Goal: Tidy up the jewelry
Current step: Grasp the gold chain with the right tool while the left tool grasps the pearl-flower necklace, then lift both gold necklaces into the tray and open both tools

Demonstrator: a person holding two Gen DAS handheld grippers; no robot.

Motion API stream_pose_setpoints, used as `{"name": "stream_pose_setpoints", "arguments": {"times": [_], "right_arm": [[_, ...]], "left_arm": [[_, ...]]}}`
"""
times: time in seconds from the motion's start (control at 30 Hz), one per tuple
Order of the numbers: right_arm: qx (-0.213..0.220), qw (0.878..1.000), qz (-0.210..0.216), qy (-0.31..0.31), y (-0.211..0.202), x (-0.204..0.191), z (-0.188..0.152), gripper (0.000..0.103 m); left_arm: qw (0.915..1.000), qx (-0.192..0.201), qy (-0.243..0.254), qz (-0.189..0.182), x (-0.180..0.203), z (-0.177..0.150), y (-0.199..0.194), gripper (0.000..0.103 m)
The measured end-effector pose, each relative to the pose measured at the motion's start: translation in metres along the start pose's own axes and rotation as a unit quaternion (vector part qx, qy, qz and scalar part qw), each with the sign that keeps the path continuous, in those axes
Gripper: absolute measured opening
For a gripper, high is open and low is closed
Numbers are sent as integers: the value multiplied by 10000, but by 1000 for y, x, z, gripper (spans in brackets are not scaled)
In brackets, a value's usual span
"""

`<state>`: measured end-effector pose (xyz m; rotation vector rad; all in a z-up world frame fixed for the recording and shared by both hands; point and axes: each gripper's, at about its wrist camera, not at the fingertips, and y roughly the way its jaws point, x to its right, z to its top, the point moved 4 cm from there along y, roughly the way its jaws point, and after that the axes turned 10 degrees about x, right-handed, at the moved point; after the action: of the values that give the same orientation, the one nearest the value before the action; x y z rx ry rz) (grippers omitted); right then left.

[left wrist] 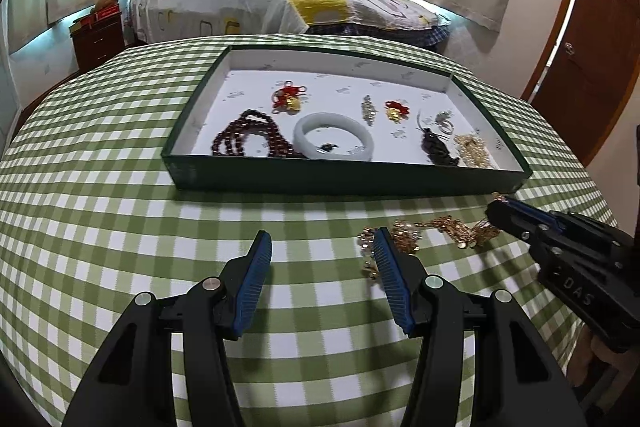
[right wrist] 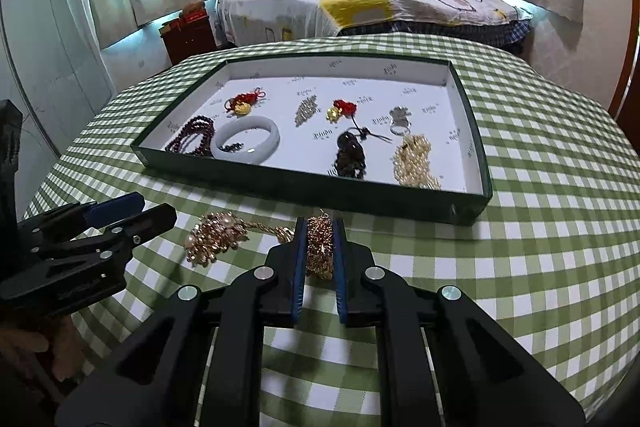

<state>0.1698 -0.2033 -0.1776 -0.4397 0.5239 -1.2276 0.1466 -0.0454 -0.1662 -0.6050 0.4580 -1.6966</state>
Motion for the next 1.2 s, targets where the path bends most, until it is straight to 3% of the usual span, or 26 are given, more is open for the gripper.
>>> {"name": "stream_pose_setpoints", "arguments": {"times": [0.33, 0.73, 0.97, 1.2], "right_arm": [[-80, 9999, 28, 127, 4, 6, -6, 13], [-164, 9995, 81, 242, 9, 8, -10, 13], [-184, 9994, 92, 284, 10, 10, -11, 13], [-182, 9994, 93, 284, 11, 10, -11, 13]], "left_arm": [[9994, -145, 132, -275, 22, -3, 11, 53], [9986, -219, 331, -353, 32, -7, 25, 51], [9980, -198, 420, -426, 33, -6, 26, 32], [9979, -195, 371, -498, 29, -7, 23, 30]]}}
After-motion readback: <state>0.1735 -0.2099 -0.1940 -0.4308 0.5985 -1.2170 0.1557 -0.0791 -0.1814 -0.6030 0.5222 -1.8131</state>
